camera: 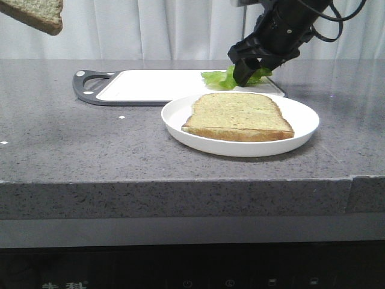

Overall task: Left arm grabs bread, right arm adds lettuce
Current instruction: 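Reach the right gripper to the lettuce leaf on the cutting board and grasp it, then carry the lettuce with the right gripper over the bread and lower it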

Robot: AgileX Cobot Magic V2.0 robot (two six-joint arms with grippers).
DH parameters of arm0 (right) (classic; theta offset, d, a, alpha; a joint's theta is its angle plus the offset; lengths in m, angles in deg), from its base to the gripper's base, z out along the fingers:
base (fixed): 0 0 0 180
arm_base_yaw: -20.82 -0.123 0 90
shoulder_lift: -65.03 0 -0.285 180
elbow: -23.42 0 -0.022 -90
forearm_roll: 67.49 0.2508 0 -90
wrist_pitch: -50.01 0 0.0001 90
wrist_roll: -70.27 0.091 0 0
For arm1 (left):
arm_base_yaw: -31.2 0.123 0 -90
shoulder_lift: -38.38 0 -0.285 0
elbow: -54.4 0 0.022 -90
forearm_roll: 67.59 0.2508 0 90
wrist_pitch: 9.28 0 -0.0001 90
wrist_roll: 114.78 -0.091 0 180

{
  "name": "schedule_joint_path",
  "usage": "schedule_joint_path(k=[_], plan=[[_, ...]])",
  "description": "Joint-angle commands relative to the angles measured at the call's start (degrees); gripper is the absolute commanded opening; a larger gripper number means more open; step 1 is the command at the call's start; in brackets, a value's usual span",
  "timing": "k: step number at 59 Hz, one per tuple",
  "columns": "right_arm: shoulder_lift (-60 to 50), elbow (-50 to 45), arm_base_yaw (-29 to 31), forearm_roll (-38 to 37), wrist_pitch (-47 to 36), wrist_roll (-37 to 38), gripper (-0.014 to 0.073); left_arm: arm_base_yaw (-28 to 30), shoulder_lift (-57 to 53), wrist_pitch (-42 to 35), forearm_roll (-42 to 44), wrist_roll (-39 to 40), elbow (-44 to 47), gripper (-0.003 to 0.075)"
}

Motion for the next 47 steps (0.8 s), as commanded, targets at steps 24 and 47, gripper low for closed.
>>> schedule_joint_path(k=[24,47], plan=[[-5.25,2.26,0.06,1.98,-1.28,-0.68,-0.0061,-0.07,-0.39,-1.69,1.78,0.72,-1.60,-0.0021],[-22.38,-13.50,-1.47,11.32,-6.56,-0.63,-0.0061,-0.07,-0.39,-1.69,1.67,0.72,-1.60,-0.0021]])
